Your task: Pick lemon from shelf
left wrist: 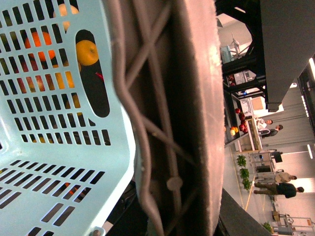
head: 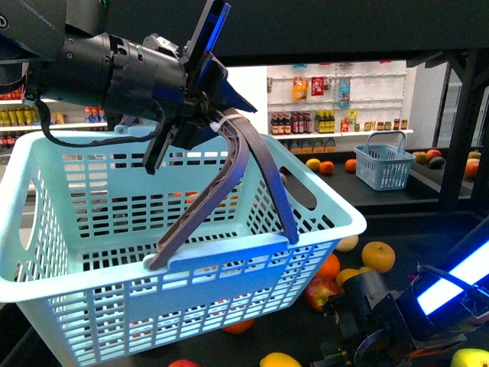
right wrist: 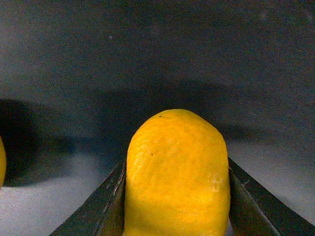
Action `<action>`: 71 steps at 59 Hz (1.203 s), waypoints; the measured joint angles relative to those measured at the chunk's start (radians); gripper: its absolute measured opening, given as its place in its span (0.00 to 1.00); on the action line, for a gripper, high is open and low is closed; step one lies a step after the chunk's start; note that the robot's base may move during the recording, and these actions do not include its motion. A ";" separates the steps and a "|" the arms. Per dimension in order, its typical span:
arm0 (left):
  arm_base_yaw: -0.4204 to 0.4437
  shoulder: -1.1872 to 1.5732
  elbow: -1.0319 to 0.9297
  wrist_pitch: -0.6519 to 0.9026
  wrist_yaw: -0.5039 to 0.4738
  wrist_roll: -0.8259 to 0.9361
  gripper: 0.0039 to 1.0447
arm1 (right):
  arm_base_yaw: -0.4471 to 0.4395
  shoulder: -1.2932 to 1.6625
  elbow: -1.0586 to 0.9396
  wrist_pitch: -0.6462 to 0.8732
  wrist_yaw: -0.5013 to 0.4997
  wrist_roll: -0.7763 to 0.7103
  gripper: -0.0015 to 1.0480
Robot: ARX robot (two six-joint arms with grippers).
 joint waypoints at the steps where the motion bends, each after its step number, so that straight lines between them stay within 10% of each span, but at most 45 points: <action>1: 0.000 0.000 0.000 0.000 0.000 0.000 0.12 | -0.006 -0.014 -0.018 0.009 0.005 -0.005 0.46; 20: 0.000 0.000 0.000 0.000 0.000 0.000 0.12 | -0.122 -0.361 -0.269 0.182 0.065 -0.171 0.45; 38: 0.000 0.000 0.000 0.000 0.000 0.000 0.12 | -0.168 -0.756 -0.328 0.137 -0.098 -0.056 0.45; 51: 0.000 0.000 0.000 0.000 0.000 0.000 0.12 | -0.041 -0.961 -0.335 0.042 -0.275 0.174 0.45; 71: 0.000 0.000 0.000 0.000 0.000 0.000 0.12 | 0.155 -0.911 -0.431 0.085 -0.280 0.320 0.45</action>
